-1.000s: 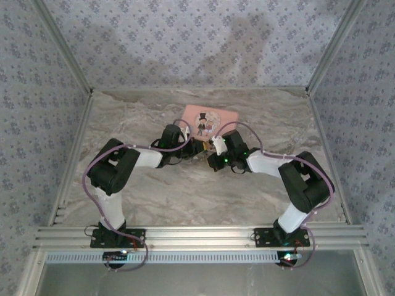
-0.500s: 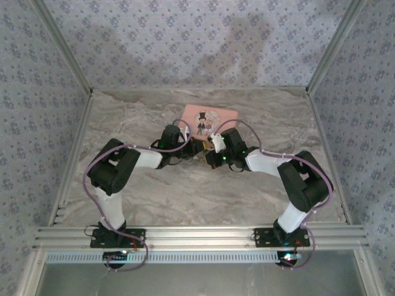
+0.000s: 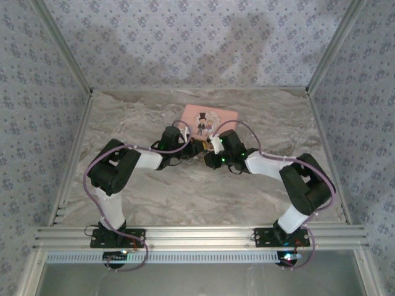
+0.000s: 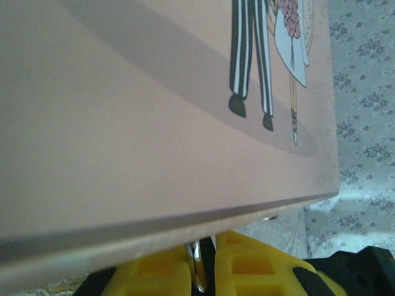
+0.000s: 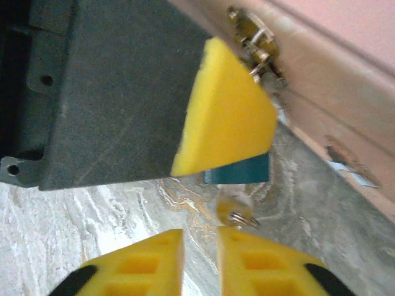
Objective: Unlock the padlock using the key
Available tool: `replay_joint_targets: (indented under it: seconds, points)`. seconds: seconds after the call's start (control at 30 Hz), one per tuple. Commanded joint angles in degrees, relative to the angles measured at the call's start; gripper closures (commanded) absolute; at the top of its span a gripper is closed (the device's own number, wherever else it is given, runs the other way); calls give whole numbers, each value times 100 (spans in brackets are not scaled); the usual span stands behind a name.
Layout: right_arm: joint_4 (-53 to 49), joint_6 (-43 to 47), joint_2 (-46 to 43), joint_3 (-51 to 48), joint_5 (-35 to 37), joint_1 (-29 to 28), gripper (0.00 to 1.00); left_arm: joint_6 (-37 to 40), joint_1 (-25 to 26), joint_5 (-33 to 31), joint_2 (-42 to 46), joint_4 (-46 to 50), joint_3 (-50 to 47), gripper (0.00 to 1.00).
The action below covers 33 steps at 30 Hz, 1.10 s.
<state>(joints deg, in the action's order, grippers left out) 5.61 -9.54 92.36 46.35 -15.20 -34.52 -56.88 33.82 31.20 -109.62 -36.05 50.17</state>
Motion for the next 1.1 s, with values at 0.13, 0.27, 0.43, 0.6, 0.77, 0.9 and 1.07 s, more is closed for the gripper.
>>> replay_joint_targets:
  seconds: [0.13,0.27,0.43,0.6,0.77,0.9,1.07]
  points:
    - [-130,75,-578,-307,537,34,65,-360,-22,739,64,808,-1,100]
    - [-223,157,-476,-126,535,-18,61,-311,-37,761,133,949,28,100]
    - [-333,266,-231,175,581,-152,59,-288,-43,756,196,1026,61,100]
    - [-402,286,6,403,545,-227,59,-288,-54,773,206,1084,107,100]
    - [-428,269,200,477,540,-246,57,-297,-63,795,212,1102,133,100]
    - [-464,317,334,575,527,-248,57,-280,-69,817,212,1153,167,100]
    - [-460,347,337,615,580,-247,78,-279,-78,832,201,1170,186,100]
